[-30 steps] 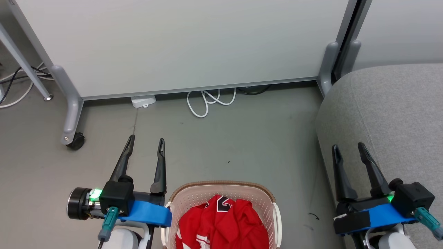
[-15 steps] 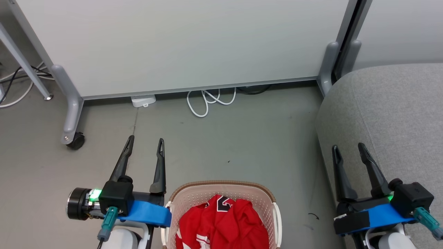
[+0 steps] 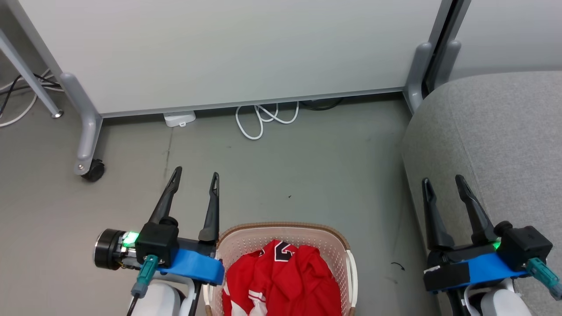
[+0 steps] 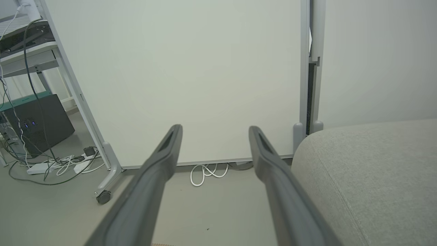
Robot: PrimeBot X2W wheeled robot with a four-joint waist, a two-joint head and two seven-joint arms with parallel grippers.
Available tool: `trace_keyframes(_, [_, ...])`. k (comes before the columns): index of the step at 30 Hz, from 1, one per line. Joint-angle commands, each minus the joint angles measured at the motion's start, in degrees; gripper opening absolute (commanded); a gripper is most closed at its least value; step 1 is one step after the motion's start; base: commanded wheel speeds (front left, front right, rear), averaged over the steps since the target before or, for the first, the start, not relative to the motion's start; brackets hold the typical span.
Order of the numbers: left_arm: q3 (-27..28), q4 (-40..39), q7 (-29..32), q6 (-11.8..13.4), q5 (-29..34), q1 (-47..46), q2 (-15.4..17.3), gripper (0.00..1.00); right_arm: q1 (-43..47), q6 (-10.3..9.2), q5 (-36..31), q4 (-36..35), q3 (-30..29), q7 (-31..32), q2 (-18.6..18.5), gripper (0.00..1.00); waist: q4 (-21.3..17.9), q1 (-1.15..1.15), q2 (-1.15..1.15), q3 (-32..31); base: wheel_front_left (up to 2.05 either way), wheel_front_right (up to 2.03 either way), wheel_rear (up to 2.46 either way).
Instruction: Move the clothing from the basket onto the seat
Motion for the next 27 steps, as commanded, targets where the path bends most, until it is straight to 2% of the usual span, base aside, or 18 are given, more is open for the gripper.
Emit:
trace_keyframes(1, [-0.4,0.6,-0.3,-0.4,0.1,-0.9,0.0,1.0,-1.0,0.12,-0.6,-0.4,-0.1,-0.2,-0.3,1.0,0.0,0.0,0.0,0.6,0.0,0.0,0.0])
trace_keyframes(16, [-6.7,9.9,-0.3,-3.9,2.1,-10.6,1.8,1.0,-6.2,0.12,-1.1,-2.4,0.5,-0.2,-0.3,1.0,-1.9,0.0,0.0,11.5,0.0,0.0,0.0])
trace_keyframes(27, [-15.4,20.9,-0.2,-5.0,1.9,-22.0,3.6,1.0,-13.0,0.08,-1.7,-4.4,1.1,-0.2,-0.3,1.0,-5.3,0.0,0.0,23.0,0.0,0.0,0.0])
